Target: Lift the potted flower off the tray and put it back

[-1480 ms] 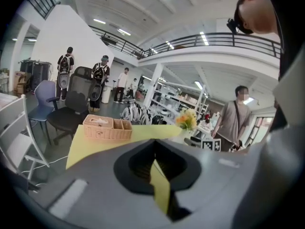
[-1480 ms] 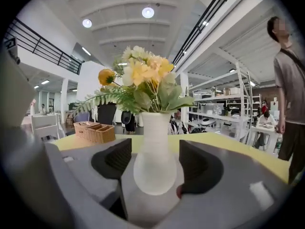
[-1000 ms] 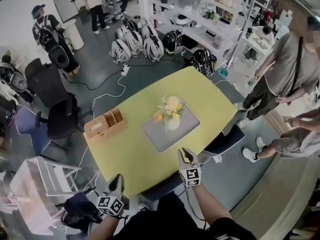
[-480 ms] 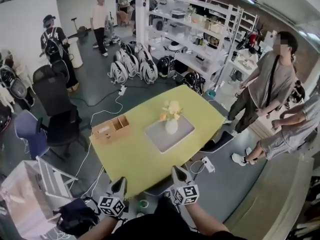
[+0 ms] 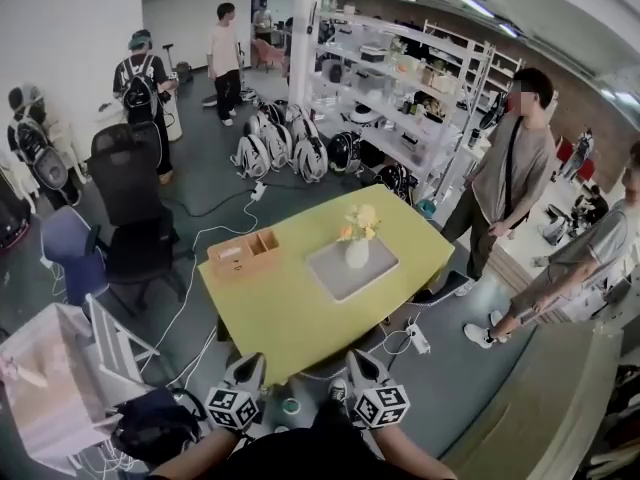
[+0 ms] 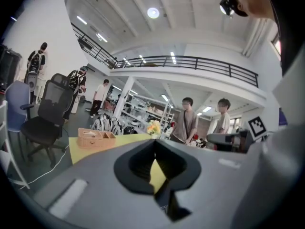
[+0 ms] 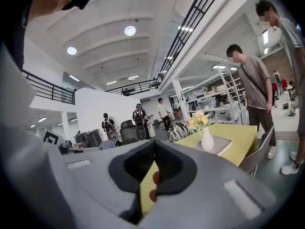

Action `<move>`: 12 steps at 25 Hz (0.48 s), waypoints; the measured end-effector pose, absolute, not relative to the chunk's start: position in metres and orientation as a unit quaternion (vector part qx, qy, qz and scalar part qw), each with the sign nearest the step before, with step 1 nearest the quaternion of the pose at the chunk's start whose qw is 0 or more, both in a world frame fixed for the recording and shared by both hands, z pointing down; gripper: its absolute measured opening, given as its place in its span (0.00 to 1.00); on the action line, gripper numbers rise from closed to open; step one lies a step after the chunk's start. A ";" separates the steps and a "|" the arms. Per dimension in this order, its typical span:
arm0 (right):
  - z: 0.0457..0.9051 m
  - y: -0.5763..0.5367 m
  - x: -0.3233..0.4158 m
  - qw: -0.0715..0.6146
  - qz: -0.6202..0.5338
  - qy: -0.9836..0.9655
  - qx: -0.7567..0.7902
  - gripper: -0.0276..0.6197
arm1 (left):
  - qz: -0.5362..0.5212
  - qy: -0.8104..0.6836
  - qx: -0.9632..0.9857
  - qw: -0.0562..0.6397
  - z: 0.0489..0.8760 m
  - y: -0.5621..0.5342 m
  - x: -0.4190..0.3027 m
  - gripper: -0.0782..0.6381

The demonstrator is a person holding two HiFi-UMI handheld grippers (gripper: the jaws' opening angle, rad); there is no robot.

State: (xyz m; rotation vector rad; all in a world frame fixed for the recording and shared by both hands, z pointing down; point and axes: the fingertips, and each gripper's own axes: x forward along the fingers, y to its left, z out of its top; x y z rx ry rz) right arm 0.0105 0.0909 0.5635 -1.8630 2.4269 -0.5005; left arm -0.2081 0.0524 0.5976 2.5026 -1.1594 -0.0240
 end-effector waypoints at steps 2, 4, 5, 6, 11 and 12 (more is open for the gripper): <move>0.559 0.100 0.003 0.023 -0.153 0.784 -0.601 0.05 | -0.011 -0.409 0.893 0.186 0.594 0.059 -0.211 0.12; 0.554 0.108 -0.001 0.027 -0.136 0.782 -0.608 0.05 | -0.015 -0.406 0.895 0.182 0.590 0.065 -0.213 0.12; 0.552 0.112 -0.001 0.029 -0.128 0.780 -0.612 0.05 | -0.016 -0.406 0.896 0.180 0.589 0.068 -0.214 0.12; 0.550 0.116 -0.002 0.031 -0.121 0.778 -0.615 0.05 | -0.018 -0.405 0.897 0.180 0.588 0.070 -0.215 0.12; 0.545 0.127 -0.010 0.027 -0.108 0.782 -0.613 0.05 | -0.021 -0.395 0.901 0.177 0.587 0.079 -0.214 0.12; 0.545 0.129 -0.011 0.026 -0.109 0.782 -0.613 0.05 | -0.020 -0.393 0.902 0.176 0.587 0.080 -0.213 0.12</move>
